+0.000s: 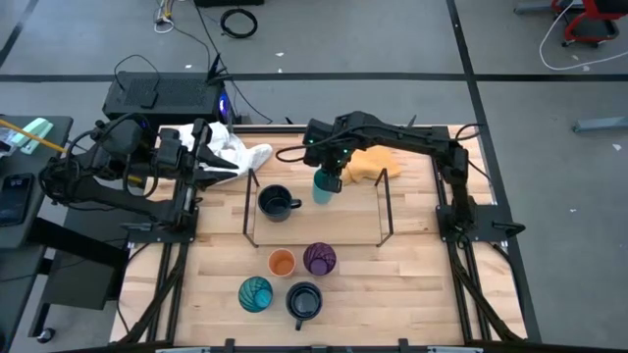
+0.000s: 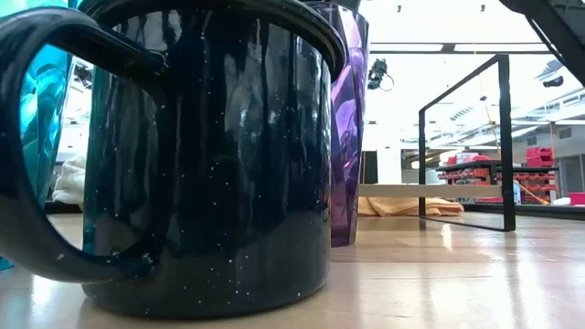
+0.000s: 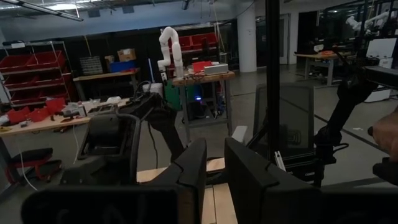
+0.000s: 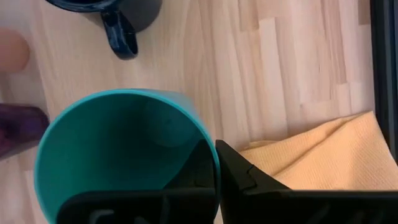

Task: Stack small to large cups/mugs on shelf
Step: Put the light blue cup on the shelf

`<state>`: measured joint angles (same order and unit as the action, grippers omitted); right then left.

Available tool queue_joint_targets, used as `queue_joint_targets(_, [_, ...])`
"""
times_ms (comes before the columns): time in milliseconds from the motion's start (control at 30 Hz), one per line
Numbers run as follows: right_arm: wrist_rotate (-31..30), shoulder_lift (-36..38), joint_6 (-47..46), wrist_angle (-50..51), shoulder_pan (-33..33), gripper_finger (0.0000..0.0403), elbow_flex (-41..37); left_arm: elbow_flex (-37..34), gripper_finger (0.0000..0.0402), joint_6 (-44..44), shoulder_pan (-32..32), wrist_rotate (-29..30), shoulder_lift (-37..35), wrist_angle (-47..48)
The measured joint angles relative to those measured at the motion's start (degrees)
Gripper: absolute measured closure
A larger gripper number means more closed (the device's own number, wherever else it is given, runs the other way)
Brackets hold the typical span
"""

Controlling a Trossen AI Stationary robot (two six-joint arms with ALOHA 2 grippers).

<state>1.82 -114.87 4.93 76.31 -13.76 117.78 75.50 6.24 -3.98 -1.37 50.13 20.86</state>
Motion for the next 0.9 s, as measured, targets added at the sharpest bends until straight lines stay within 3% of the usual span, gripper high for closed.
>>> queue_joint_targets(900, [1.7,-2.8,0.2,-1.1,-0.4,0.0400,0.1,0.0,0.0332,0.3,0.0,0.0,0.0,0.0])
